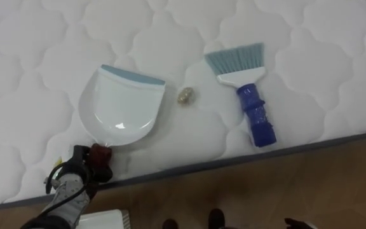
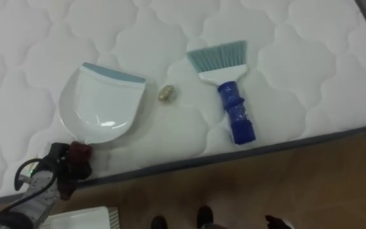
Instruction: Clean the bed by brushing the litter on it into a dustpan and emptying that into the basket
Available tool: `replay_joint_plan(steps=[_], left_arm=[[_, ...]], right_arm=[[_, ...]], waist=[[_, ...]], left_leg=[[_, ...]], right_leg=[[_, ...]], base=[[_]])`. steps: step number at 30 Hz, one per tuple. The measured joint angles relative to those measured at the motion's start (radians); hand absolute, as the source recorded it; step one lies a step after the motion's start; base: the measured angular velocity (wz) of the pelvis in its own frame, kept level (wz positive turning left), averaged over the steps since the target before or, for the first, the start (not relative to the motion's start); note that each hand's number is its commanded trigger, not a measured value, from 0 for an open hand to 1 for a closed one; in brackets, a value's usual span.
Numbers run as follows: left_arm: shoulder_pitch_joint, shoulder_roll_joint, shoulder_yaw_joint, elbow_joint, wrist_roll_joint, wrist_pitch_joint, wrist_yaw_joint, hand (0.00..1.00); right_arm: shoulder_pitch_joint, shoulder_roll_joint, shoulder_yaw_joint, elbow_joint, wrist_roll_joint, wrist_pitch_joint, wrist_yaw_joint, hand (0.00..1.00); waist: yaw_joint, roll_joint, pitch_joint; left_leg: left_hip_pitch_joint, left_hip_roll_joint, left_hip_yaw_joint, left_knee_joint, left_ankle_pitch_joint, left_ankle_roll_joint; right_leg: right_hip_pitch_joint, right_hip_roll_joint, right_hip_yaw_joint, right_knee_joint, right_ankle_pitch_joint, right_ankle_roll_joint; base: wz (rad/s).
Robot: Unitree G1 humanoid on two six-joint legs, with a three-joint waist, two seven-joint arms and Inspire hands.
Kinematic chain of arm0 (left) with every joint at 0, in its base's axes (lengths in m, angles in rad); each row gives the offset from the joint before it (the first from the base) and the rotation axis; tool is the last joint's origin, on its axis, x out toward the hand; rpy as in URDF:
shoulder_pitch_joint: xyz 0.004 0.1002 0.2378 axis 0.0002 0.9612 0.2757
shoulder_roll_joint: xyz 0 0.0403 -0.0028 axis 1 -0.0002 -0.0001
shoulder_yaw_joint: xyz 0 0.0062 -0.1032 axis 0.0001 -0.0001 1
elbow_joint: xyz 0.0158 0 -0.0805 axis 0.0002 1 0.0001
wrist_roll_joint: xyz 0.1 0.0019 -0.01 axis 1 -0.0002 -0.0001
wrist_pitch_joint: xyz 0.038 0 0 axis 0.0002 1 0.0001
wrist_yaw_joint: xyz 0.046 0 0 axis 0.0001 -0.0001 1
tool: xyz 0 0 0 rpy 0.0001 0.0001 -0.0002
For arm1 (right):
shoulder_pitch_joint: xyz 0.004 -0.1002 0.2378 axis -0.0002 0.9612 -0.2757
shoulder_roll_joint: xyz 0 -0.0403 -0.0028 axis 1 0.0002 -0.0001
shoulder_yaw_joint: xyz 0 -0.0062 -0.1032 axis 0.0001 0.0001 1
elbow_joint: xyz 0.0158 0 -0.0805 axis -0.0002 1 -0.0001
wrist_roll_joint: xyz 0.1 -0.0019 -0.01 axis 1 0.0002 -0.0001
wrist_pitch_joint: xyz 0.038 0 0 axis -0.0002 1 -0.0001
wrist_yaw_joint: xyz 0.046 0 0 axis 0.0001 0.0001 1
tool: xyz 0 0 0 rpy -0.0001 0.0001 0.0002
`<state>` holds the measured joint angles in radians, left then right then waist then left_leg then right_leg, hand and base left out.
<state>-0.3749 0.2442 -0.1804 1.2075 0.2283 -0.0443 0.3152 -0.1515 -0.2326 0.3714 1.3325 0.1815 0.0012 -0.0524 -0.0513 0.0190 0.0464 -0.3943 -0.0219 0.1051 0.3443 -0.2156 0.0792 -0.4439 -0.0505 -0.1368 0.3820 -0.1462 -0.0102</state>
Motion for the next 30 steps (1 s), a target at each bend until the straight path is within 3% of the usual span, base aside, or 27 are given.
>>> replay_joint_plan(steps=[10,14,19,21,28,30], left_arm=[[-0.007,0.008,-0.001,-0.001,0.014,-0.001,0.008,1.00],[-0.008,0.018,-0.002,-0.010,0.074,-0.010,0.035,1.00],[-0.001,0.030,-0.035,-0.019,0.097,-0.026,0.088,1.00],[0.011,0.052,-0.060,-0.031,0.144,-0.031,0.103,1.00],[0.034,0.067,-0.062,-0.040,0.243,-0.056,0.158,1.00],[0.053,0.089,-0.088,-0.044,0.246,-0.073,0.160,1.00]], right_arm=[[-0.006,-0.002,-0.001,0.000,0.015,0.000,0.000,0.00],[-0.002,-0.004,-0.015,-0.003,0.093,-0.010,-0.011,0.00],[-0.007,-0.006,-0.104,-0.016,0.270,-0.030,-0.040,0.00],[-0.017,-0.006,-0.162,-0.024,0.318,-0.034,-0.054,0.00],[-0.027,-0.011,-0.263,-0.094,0.407,-0.071,-0.124,0.00],[-0.049,-0.016,-0.291,-0.097,0.418,-0.086,-0.149,0.00]], waist=[[0.002,0.000,-0.0003],[-0.004,0.000,-0.0004],[-0.014,-0.002,-0.0011],[-0.027,-0.003,-0.0012],[-0.026,-0.005,-0.0024],[-0.029,-0.005,-0.0029]], left_leg=[[-0.030,0.003,0.000,0.038,0.000,0.000],[-0.045,0.004,0.000,0.040,0.000,0.000],[-0.069,0.000,0.002,0.055,0.000,0.000],[-0.073,-0.003,0.007,0.061,0.002,0.003],[-0.071,-0.001,0.031,0.068,0.004,0.008],[-0.065,-0.001,0.039,0.068,0.004,0.008]], right_leg=[[-0.019,-0.002,-0.004,0.014,0.000,0.000],[-0.036,-0.008,-0.005,0.020,0.001,-0.001],[-0.075,-0.016,-0.005,0.060,0.000,-0.003],[-0.080,-0.018,-0.004,0.064,-0.002,-0.005],[-0.077,-0.020,0.001,0.053,0.000,-0.005],[-0.078,-0.020,0.012,0.062,0.001,-0.005]], base=[[0.00],[0.00],[0.00],[0.00],[-0.10],[-0.08]])
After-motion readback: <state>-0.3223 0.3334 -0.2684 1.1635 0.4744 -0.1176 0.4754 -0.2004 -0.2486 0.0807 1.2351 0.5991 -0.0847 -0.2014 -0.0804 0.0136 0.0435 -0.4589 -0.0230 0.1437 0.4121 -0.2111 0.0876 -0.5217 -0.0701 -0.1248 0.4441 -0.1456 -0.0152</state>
